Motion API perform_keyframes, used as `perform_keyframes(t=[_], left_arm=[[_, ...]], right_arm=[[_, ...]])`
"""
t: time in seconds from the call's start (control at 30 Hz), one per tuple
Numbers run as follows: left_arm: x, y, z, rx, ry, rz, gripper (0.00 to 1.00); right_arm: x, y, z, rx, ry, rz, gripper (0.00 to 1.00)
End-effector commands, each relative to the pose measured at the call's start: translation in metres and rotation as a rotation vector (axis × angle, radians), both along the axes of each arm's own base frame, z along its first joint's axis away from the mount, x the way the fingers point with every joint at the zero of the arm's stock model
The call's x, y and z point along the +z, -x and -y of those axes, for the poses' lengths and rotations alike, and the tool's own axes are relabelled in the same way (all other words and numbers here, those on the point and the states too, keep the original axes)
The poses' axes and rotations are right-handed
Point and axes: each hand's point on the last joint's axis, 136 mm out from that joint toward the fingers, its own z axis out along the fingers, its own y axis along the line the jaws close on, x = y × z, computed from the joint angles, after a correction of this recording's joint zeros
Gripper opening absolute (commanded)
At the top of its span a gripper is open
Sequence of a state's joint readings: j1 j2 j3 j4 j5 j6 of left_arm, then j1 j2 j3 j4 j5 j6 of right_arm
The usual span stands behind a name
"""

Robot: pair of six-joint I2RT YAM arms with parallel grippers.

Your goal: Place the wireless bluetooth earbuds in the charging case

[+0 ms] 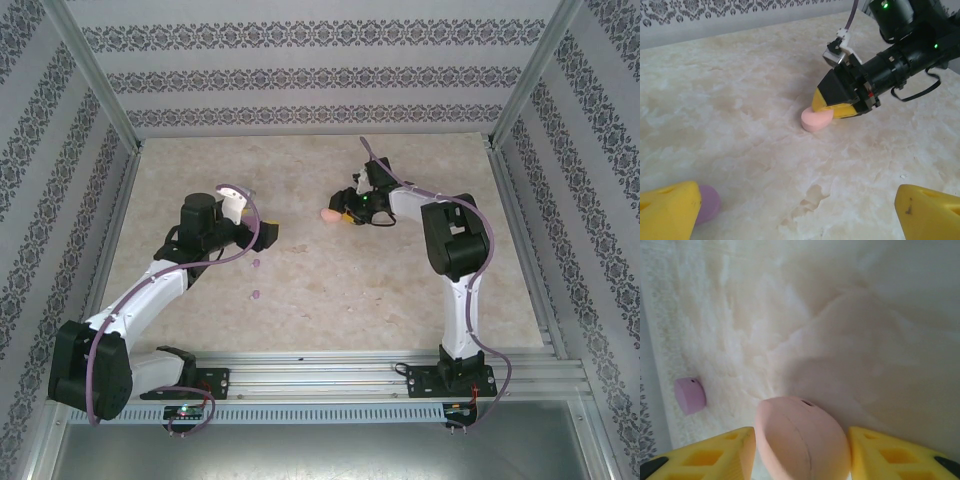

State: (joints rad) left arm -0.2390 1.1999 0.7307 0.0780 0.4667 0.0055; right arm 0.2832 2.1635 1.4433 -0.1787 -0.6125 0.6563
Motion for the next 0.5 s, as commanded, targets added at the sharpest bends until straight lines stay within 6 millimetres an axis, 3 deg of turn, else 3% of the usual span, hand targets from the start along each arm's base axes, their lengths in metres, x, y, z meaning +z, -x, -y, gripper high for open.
perform_keyframes(t=[0.0, 0.23, 0.37, 0.47], left_arm=[[0.005, 0.002, -0.006, -0.003, -0.037, -0.023, 0.96], [-0.001, -0.008, -0.014, 0.008, -0.112, -0.123, 0.89], [-0.022, -0.031, -0.032, 0.126, -0.161, -0.301, 0.83], [-0.041, -0.043, -0.027, 0.071, -0.202, -0.377, 0.81]], right_arm=[[0.012, 0.011, 0.018, -0.01, 0.1, 0.002, 0.53], [0.043, 0.018, 0.035, 0.002, 0.208, 0.058, 0.56], [0.059, 0.03, 0.035, 0.016, 0.243, 0.087, 0.56], [0.064, 0.045, 0.029, 0.051, 0.289, 0.111, 0.56]])
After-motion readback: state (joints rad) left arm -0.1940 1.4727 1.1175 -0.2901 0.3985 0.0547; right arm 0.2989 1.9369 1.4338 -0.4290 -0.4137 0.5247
